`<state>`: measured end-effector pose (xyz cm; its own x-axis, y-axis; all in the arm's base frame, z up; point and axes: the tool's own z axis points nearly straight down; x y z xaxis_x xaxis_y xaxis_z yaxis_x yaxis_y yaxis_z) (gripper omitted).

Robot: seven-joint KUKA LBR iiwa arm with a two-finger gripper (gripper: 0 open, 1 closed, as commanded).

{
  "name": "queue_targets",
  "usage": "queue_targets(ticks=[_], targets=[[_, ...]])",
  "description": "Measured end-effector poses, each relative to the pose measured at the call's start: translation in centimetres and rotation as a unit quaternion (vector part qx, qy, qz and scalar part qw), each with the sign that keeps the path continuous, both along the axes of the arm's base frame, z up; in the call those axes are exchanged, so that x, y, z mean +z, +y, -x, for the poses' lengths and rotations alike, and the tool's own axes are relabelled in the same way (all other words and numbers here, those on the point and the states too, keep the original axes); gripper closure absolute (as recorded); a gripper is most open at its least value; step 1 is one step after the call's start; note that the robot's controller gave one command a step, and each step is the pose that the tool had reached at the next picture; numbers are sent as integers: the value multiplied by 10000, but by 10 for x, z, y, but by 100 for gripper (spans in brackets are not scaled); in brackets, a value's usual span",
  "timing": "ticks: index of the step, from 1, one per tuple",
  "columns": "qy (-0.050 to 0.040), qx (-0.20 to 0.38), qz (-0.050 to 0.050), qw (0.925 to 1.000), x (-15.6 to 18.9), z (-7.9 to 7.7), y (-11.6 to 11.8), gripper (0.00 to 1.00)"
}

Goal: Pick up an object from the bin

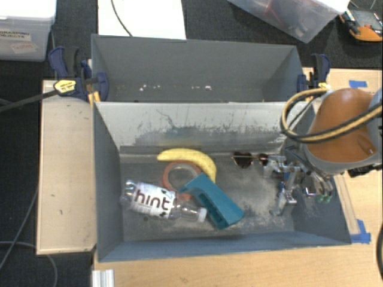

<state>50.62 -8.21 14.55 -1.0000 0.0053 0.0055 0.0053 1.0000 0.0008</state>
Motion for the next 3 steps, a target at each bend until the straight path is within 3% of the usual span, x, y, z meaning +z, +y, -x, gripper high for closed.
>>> queue_targets(ticks=[1, 2, 3], targets=[[-40, 29, 6, 10000, 4, -2, 0, 0], [-35, 1356, -9, 9908, -75, -59, -63, 0], [-65, 1207, 5, 9927, -24, -77, -52, 0]])
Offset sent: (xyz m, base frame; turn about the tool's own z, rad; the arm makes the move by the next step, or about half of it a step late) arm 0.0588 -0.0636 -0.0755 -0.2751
